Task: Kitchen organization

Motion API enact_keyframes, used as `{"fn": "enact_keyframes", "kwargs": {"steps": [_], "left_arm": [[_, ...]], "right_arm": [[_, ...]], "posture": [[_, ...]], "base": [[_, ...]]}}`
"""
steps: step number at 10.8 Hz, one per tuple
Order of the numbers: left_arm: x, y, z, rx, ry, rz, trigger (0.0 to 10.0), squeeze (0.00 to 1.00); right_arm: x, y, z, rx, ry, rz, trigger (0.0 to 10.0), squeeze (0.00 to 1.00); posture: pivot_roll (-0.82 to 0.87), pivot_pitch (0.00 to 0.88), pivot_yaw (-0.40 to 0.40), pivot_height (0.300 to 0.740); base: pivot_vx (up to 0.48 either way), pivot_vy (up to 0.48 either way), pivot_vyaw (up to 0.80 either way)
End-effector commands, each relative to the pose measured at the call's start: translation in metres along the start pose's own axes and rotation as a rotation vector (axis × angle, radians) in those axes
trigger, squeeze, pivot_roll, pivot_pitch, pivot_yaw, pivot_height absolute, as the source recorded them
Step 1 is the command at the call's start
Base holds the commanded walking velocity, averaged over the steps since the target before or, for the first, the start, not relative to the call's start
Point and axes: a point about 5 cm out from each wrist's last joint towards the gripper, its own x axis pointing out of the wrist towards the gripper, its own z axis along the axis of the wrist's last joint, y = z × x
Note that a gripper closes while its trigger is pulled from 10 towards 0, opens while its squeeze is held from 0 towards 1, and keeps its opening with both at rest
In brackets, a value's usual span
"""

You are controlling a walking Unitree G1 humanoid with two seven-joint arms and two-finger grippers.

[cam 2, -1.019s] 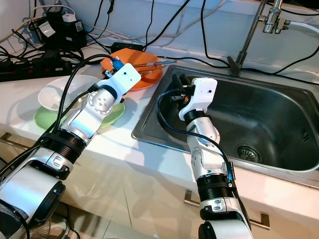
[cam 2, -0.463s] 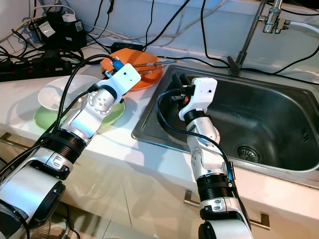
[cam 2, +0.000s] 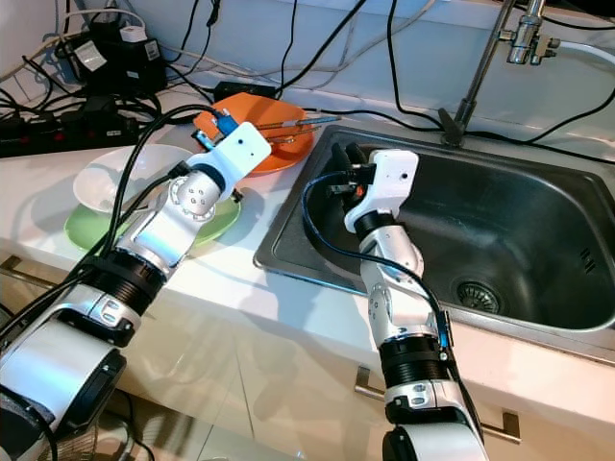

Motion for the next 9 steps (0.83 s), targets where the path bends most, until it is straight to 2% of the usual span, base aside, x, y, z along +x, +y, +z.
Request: {"fn": "enact_keyframes", "kwargs": {"steps": [1,4,5,9], "left_arm": [[-0.001,0.012,0.013,0.029,-0.044,0.052,0.0,0.00],[-0.006,0.026,0.031,0.030,-0.104,0.128,0.0,0.00],[-0.010,0.035,0.041,0.065,-0.122,0.178,0.0,0.00],[-0.022,0.056,0.069,0.137,-0.203,0.274,0.0,0.00]], "right_arm": [[0.004,0.000,0.004,-0.004,-0.010,0.004,10.0,0.00],[0.005,0.000,0.004,-0.004,-0.009,0.005,10.0,0.00],[0.005,0.000,0.004,-0.003,-0.009,0.006,10.0,0.00],[0.008,0.001,0.004,0.000,-0.009,0.014,10.0,0.00]], "posture": [[0.18,0.000,-0.021,0.717],[0.18,0.000,-0.024,0.717],[0.19,0.000,-0.026,0.717],[0.19,0.000,-0.027,0.717]], "base": [[0.000,0.000,0.00],[0.000,0.000,0.00],[0.000,0.000,0.00],[0.000,0.000,0.00]]}}
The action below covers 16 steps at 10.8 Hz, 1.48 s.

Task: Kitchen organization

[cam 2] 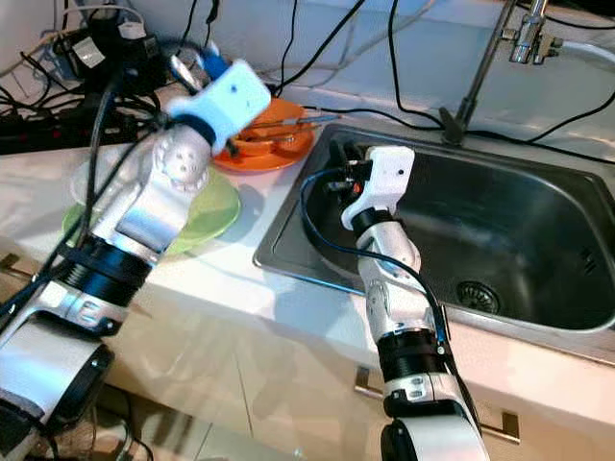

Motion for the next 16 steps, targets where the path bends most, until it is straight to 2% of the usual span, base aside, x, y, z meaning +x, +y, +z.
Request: {"fn": "enact_keyframes", "kwargs": {"steps": [1,2,3,4,7,8,10,11,12,16], "left_arm": [[0.001,0.012,0.015,-0.001,-0.042,0.035,0.0,0.00],[0.000,0.007,0.012,-0.045,-0.025,-0.004,10.0,0.00],[-0.004,-0.011,0.004,-0.113,-0.001,-0.089,10.0,0.00],[-0.012,-0.031,-0.004,-0.150,0.023,-0.174,10.0,1.00],[-0.017,-0.046,-0.019,-0.088,0.079,-0.242,10.0,1.00],[-0.017,-0.045,-0.022,-0.019,0.084,-0.227,10.0,1.00],[-0.015,-0.041,-0.024,0.022,0.096,-0.209,10.0,1.00],[-0.013,-0.041,-0.026,0.046,0.111,-0.207,10.0,0.58],[-0.012,-0.041,-0.027,0.049,0.116,-0.209,10.0,0.00],[-0.001,-0.045,-0.041,0.077,0.164,-0.213,10.0,0.00]], "right_arm": [[0.003,-0.001,0.004,-0.003,-0.017,0.004,10.0,0.00],[0.003,-0.001,0.003,-0.003,-0.017,0.003,10.0,0.00],[0.003,0.000,0.003,-0.001,-0.018,0.002,10.0,0.00],[0.002,0.000,0.002,0.001,-0.018,0.000,10.0,0.00],[0.001,0.000,0.001,0.001,-0.013,-0.002,10.0,0.00],[0.001,0.000,0.001,0.001,-0.015,-0.003,10.0,0.00],[0.000,-0.001,0.001,0.000,-0.013,-0.006,10.0,0.00],[0.000,-0.002,0.001,-0.001,-0.013,-0.006,10.0,0.00],[0.001,-0.002,0.001,-0.001,-0.013,-0.005,10.0,0.00],[0.000,-0.001,0.001,-0.002,-0.015,-0.004,10.0,0.00]], "posture": [[0.20,0.000,-0.026,0.717],[0.20,0.000,-0.024,0.717],[0.20,0.000,-0.020,0.717],[0.19,0.000,-0.018,0.717],[0.19,0.000,-0.019,0.717],[0.19,0.000,-0.019,0.717],[0.19,0.000,-0.020,0.717],[0.19,0.000,-0.020,0.717],[0.19,0.000,-0.021,0.717],[0.18,0.000,-0.018,0.717]], "base": [[0.000,0.000,0.00],[0.000,0.000,0.00],[0.000,0.000,0.00],[0.000,0.000,0.00],[0.000,0.000,0.00],[0.000,0.000,0.00],[0.000,0.000,0.00],[0.000,0.000,0.00],[0.000,0.000,0.00],[0.000,0.000,0.00]]}}
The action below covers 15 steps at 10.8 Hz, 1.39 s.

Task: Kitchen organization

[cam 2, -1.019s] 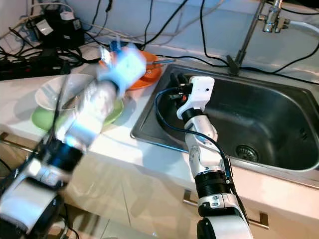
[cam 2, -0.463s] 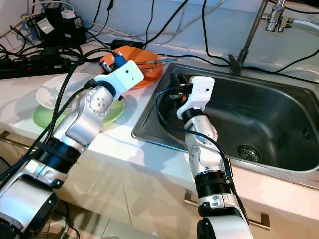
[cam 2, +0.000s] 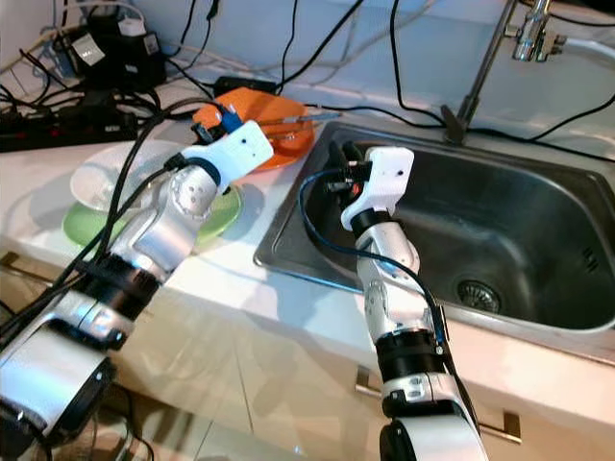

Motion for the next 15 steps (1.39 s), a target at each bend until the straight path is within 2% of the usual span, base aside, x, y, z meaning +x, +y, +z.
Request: {"fn": "enact_keyframes", "kwargs": {"steps": [1,3,4,5,6,11,12,13,15], "left_arm": [[0.003,0.005,0.005,0.011,-0.015,0.022,10.0,0.00],[0.007,0.005,0.000,0.020,0.000,0.024,10.0,0.00],[0.009,0.004,-0.001,0.017,-0.002,0.015,8.7,0.00],[0.009,0.003,-0.001,0.019,-0.006,0.008,3.5,0.00],[0.009,0.002,-0.002,0.032,-0.015,0.002,0.0,0.00],[0.009,0.014,0.008,0.075,-0.057,0.078,0.0,0.00],[0.008,0.018,0.009,0.077,-0.061,0.097,4.5,0.00],[0.007,0.023,0.012,0.071,-0.072,0.117,10.0,0.00],[0.007,0.021,0.011,0.071,-0.073,0.114,10.0,0.00]], "right_arm": [[0.000,-0.002,0.002,-0.007,-0.009,-0.003,10.0,0.00],[-0.001,-0.002,0.002,-0.007,-0.010,-0.004,10.0,0.00],[-0.001,-0.002,0.002,-0.007,-0.009,-0.005,10.0,0.00],[-0.001,-0.002,0.002,-0.008,-0.008,-0.006,10.0,0.00],[-0.001,-0.003,0.002,-0.008,-0.008,-0.007,10.0,0.00],[0.000,-0.004,0.003,-0.009,-0.012,-0.008,10.0,0.00],[0.000,-0.004,0.003,-0.009,-0.012,-0.009,10.0,0.00],[0.001,-0.004,0.003,-0.008,-0.013,-0.008,10.0,0.00],[0.001,-0.002,0.003,-0.006,-0.013,-0.003,10.0,0.00]], "posture": [[0.18,0.000,-0.017,0.717],[0.18,0.000,-0.016,0.717],[0.17,0.000,-0.016,0.717],[0.17,0.000,-0.016,0.717],[0.17,0.000,-0.017,0.717],[0.18,0.000,-0.022,0.717],[0.18,0.000,-0.023,0.717],[0.18,0.000,-0.025,0.717],[0.18,0.000,-0.025,0.717]], "base": [[0.000,0.000,0.00],[0.000,0.000,0.00],[0.000,0.000,0.00],[0.000,0.000,0.00],[0.000,0.000,0.00],[0.000,0.000,0.00],[0.000,0.000,0.00],[0.000,0.000,0.00],[0.000,0.000,0.00]]}}
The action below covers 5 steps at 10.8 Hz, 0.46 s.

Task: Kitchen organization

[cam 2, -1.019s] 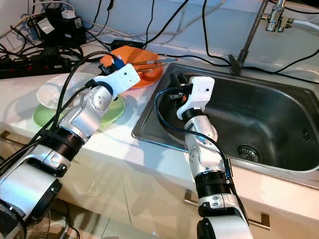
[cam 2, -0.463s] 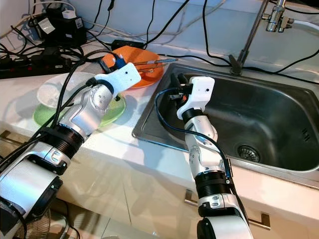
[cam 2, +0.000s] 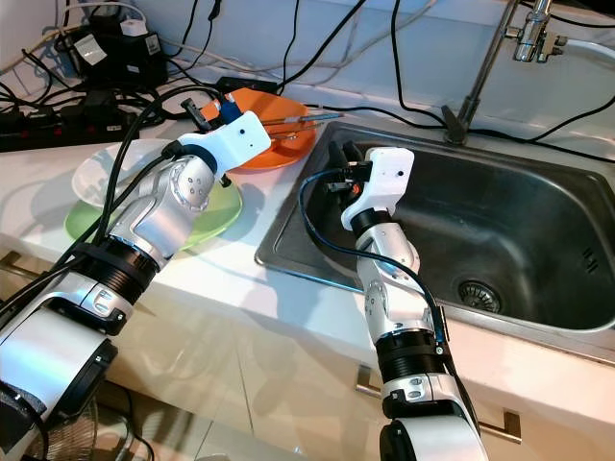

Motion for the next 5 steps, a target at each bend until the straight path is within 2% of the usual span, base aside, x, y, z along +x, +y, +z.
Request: {"fn": "enact_keyframes", "kwargs": {"steps": [1,2,3,4,5], "left_arm": [[0.001,0.010,0.009,0.011,-0.032,0.043,8.7,0.00],[-0.001,0.019,0.015,0.009,-0.062,0.087,0.0,0.00],[-0.003,0.030,0.025,0.017,-0.119,0.143,0.0,0.00],[-0.005,0.039,0.036,0.015,-0.190,0.192,4.0,0.00],[-0.014,0.049,0.061,-0.129,-0.357,0.234,10.0,0.00]], "right_arm": [[0.002,-0.002,0.004,-0.006,-0.013,-0.001,10.0,0.00],[0.002,-0.003,0.004,-0.007,-0.014,-0.005,10.0,0.00],[0.002,-0.003,0.004,-0.008,-0.015,-0.005,10.0,0.00],[0.003,-0.003,0.005,-0.008,-0.017,-0.004,10.0,0.00],[0.004,-0.002,0.006,-0.008,-0.021,0.000,10.0,0.00]], "posture": [[0.18,0.000,-0.026,0.717],[0.18,0.000,-0.026,0.717],[0.18,0.000,-0.026,0.717],[0.18,0.000,-0.025,0.717],[0.19,0.000,-0.026,0.717]], "base": [[0.000,0.000,0.00],[0.000,0.000,0.00],[0.000,0.000,0.00],[0.000,0.000,0.00],[0.000,0.000,0.00]]}}
